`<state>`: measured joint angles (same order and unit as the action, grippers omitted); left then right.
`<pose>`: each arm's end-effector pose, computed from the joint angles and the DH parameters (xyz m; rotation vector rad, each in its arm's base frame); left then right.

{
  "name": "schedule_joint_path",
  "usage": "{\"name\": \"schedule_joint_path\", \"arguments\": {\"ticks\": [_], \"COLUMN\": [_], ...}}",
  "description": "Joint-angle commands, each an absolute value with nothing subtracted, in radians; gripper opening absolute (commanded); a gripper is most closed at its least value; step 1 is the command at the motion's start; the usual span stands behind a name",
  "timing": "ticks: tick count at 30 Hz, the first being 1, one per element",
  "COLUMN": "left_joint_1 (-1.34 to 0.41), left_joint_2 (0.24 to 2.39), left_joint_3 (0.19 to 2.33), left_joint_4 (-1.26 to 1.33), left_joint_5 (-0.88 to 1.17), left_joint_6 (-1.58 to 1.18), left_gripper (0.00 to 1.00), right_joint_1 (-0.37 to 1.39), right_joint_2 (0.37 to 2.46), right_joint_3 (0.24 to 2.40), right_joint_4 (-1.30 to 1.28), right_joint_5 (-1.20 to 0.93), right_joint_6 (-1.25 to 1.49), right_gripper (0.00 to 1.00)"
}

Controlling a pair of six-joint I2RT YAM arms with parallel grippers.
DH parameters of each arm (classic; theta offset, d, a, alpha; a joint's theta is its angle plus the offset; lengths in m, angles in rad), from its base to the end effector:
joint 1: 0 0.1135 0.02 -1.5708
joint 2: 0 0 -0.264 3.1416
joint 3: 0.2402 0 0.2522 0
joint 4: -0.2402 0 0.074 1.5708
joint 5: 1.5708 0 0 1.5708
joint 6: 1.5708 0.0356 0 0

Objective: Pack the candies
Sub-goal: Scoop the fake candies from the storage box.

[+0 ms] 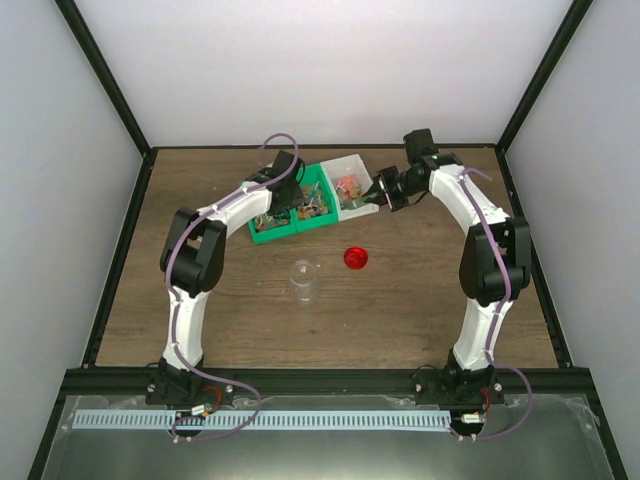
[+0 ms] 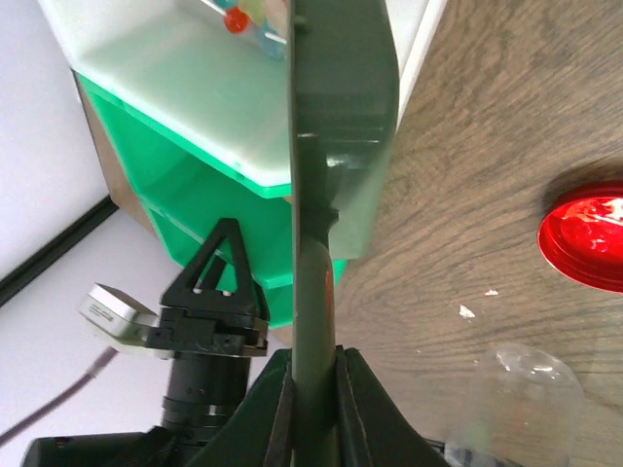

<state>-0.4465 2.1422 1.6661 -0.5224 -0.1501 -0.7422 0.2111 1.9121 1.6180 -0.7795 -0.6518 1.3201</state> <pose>0.4236 -0.1969 0.1848 -0.4354 2.5370 -0.2637 0.3954 0.1068 0.2588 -1.2707 -2.5083 -1.1754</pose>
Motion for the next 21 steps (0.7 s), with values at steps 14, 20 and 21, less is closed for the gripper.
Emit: {"name": "schedule_joint_path", "arguments": {"ticks": [14,20,21], "left_joint_1": [-0.476,-0.476,-0.477], "left_joint_2": [2.198,2.221,2.224], "left_joint_3": [1.687,1.722,1.726], "left_joint_4": [-0.569,-0.586,-0.589], "left_joint_5": [-0.086,-0.084,-0.083], "left_joint_6": [-0.877,-0.884,-0.884], "left_gripper": [0.04,0.04,0.04], "right_joint_1": [0.216,0.218,0.218], "right_joint_2": [2.096,2.146,2.156], "right_joint_3": [1.888,1.929,1.929], "right_joint_4": [-0.987,-1.023,-1.027], "right_joint_5": [-0.553,-0.531,-0.533], "right_joint_6": [1.336,1.318,1.316], "right_gripper": [0.01,0.01,0.01]}}
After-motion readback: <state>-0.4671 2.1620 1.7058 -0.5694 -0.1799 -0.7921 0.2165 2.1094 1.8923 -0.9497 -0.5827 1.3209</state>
